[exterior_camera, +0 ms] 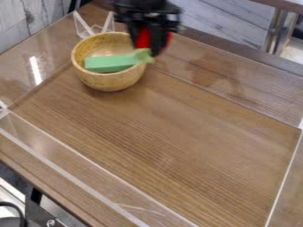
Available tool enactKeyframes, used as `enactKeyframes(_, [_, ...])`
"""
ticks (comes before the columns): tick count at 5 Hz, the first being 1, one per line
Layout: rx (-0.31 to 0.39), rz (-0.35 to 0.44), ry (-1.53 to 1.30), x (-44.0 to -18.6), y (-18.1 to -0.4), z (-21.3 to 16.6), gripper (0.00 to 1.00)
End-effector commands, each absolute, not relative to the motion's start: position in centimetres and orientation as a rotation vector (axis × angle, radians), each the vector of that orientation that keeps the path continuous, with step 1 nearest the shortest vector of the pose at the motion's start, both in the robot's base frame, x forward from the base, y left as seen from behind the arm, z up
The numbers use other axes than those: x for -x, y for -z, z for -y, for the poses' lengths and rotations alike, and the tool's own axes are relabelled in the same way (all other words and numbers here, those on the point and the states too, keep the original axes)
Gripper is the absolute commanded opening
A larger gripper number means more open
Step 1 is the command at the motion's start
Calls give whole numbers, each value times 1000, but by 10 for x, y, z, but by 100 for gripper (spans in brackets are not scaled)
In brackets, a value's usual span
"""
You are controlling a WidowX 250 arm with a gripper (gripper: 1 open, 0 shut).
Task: Move the red fruit to the left
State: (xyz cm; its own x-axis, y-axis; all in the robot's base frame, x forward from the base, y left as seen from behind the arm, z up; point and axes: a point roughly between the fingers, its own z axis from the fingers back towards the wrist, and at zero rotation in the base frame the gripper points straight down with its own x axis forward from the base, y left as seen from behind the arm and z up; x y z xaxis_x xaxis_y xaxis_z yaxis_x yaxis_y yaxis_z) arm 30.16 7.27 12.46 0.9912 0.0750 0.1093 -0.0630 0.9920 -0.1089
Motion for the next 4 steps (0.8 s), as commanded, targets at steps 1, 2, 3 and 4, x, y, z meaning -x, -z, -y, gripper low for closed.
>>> enactKeyframes(1, [74, 170, -69, -280, -138, -100, 0])
enactKeyframes(2, [64, 152, -95, -265, -127, -111, 0])
enactKeyframes(3, [58, 144, -128, -257, -114, -117, 0])
enactKeyframes(4, [51, 131, -116, -250, -105, -122, 0])
